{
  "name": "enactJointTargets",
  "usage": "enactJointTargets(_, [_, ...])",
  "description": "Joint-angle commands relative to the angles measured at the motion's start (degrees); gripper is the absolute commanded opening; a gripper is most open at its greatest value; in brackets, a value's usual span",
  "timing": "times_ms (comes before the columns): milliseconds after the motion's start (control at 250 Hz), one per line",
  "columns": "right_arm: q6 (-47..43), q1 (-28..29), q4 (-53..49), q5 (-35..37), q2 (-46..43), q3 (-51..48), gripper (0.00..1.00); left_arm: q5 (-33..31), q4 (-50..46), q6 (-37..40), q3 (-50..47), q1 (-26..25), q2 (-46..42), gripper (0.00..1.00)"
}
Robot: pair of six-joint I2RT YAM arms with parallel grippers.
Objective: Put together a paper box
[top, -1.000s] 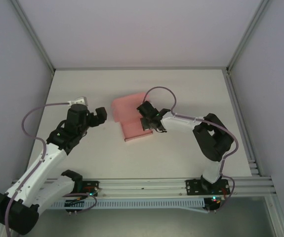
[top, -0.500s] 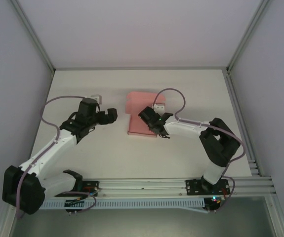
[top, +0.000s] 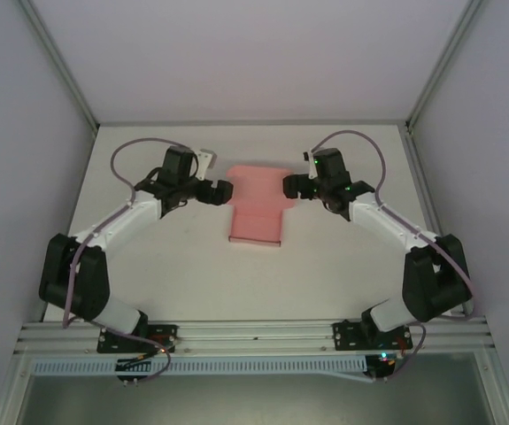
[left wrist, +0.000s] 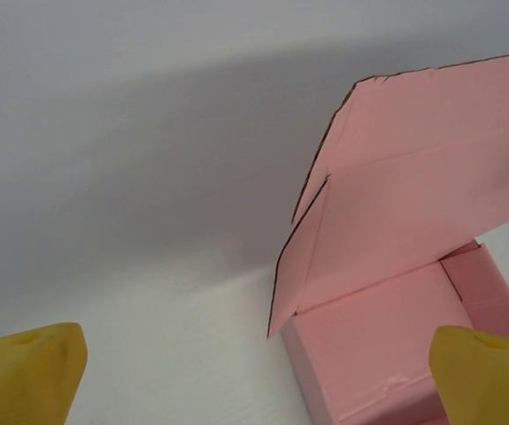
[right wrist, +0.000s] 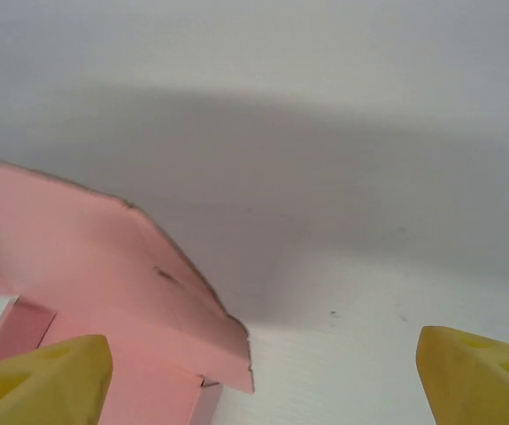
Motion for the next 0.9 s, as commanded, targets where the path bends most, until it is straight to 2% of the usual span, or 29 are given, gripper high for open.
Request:
enactJointTargets(0, [-12.6, -0.5, -4.0, -12.8, 4.7, 5.3, 0.85, 6.1, -0.1, 6.6, 3.6, 0.5, 3.3, 0.93])
enactJointTargets(112, [-17.4, -0.6, -11.1, -16.3, 9.9, 10.7, 0.81, 8.0, -1.7, 10.0, 5.6, 0.5, 5.8, 0.83])
enactJointTargets(327, [-16.5, -1.4, -9.7, -16.5, 13.0, 12.1, 0.78, 9.1, -2.5, 13.5, 7.6, 0.5, 9.3, 0.72])
enactJointTargets(419, [-17.0, -1.7, -9.3, -18.3, 13.3, 11.9, 0.78, 10.3, -4.3, 14.4, 9.6, 0.5, 11.4, 0.6])
enactJointTargets(491, [-17.6, -1.9, -9.6, -19.2, 13.7, 11.8, 0.76, 13.1, -4.7, 15.0, 10.5, 0.5, 12.7, 0.54])
enactJointTargets(579, [-17.9, -2.0, -10.3, -19.8, 13.9, 11.9, 0.69, 15.1, -4.6, 15.2, 11.1, 0.4, 13.9, 0.43])
enactJointTargets(679, [-19.0, -2.0, -11.6, -22.1, 14.2, 12.1, 0.48, 15.3, -4.6, 14.4, 11.8, 0.3, 15.0, 0.19])
enactJointTargets(727, [-18.9, -2.0, -11.9, -22.4, 14.2, 12.3, 0.25, 15.4, -4.2, 13.8, 11.6, 0.1, 14.8, 0.09])
enactJointTargets(755, [-19.0, -2.1, -12.1, -22.3, 14.2, 12.3, 0.17, 15.4, -3.8, 13.7, 11.3, -0.1, 14.5, 0.04])
enactJointTargets(783, [-18.9, -2.0, -12.1, -21.9, 14.1, 12.2, 0.13, 15.2, -3.3, 13.5, 10.8, -0.2, 14.0, 0.0])
enactJointTargets(827, [-18.6, -2.0, -12.2, -20.8, 13.8, 12.1, 0.07, 14.6, -2.6, 13.0, 10.2, -0.5, 13.2, 0.0])
enactJointTargets(894, [-18.1, -2.0, -11.7, -19.4, 12.8, 11.6, 0.05, 11.6, -1.4, 11.5, 9.3, -1.1, 11.4, 0.0])
